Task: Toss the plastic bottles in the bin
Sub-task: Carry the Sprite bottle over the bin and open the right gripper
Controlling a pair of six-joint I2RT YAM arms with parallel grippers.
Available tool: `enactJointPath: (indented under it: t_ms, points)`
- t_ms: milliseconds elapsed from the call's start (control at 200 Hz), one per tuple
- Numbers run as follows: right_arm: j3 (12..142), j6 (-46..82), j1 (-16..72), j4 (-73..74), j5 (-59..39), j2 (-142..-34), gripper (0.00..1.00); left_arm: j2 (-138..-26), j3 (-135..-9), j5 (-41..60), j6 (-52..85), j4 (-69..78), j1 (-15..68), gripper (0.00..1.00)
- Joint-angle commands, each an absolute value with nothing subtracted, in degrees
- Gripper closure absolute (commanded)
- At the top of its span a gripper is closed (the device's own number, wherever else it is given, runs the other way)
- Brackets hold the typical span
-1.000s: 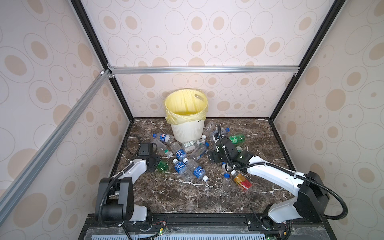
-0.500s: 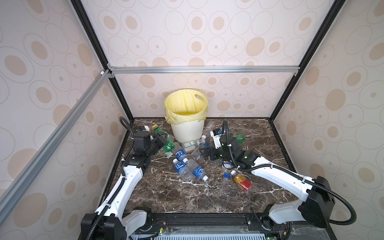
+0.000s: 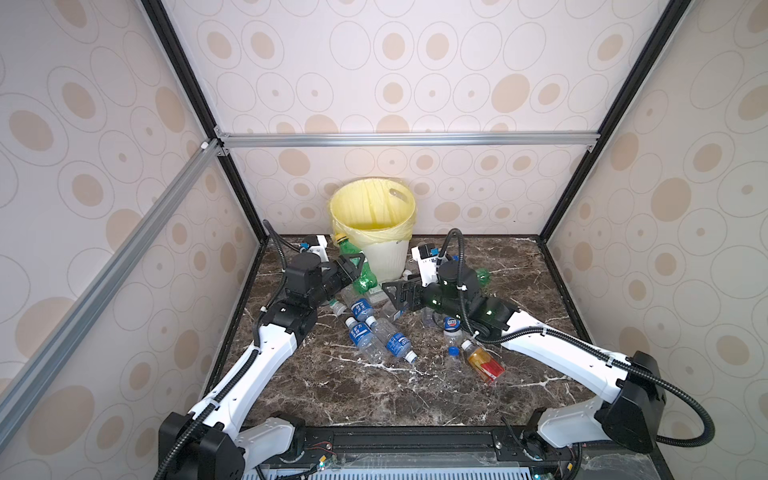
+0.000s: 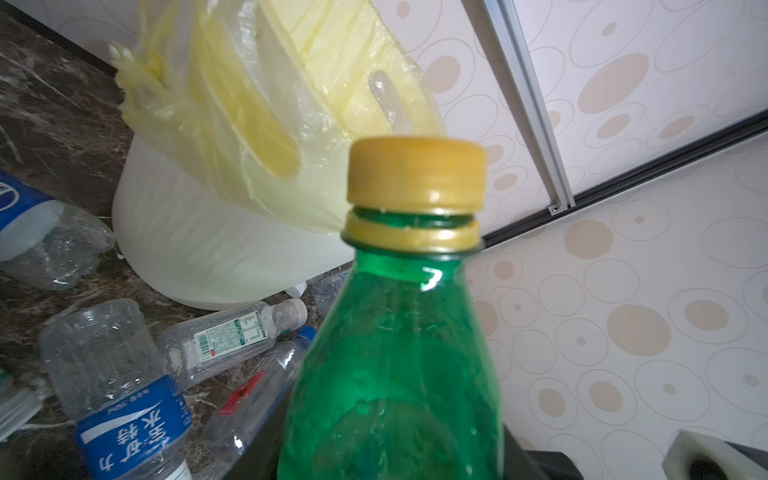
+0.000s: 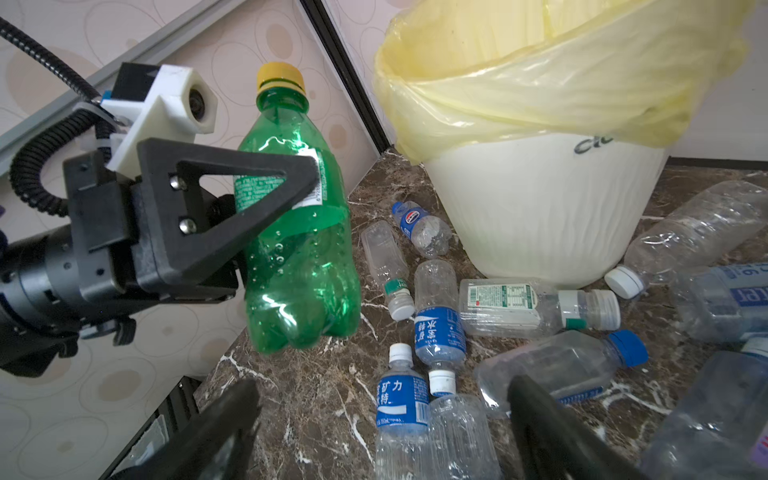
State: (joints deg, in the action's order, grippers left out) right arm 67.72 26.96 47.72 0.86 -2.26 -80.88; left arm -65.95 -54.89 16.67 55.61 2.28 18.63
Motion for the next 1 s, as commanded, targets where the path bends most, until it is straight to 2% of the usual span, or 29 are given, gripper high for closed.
enactJointPath:
  t_ms: [0,575,690,995]
  points:
    - [69.98,28.48,48.51,3.68,-3.69,-82.84,0.05,-65.78,-57.74,17.39,57.83,5.97,19.48,0.51]
    - [72.63,27.50,49.55,6.68,-3.33,-87.34,0.13,-68.90,-57.57,20.51,62.16,10.96,22.50,0.51]
    - [72.95,27.42,49.50,6.92,-3.56,-88.07,0.18,-68.99,-57.47,20.74,62.73,11.22,23.02,0.51]
    - [73.09,26.53,49.48,7.48,-3.44,-87.90,0.44,-69.17,-57.37,21.24,63.41,11.25,23.70,0.47]
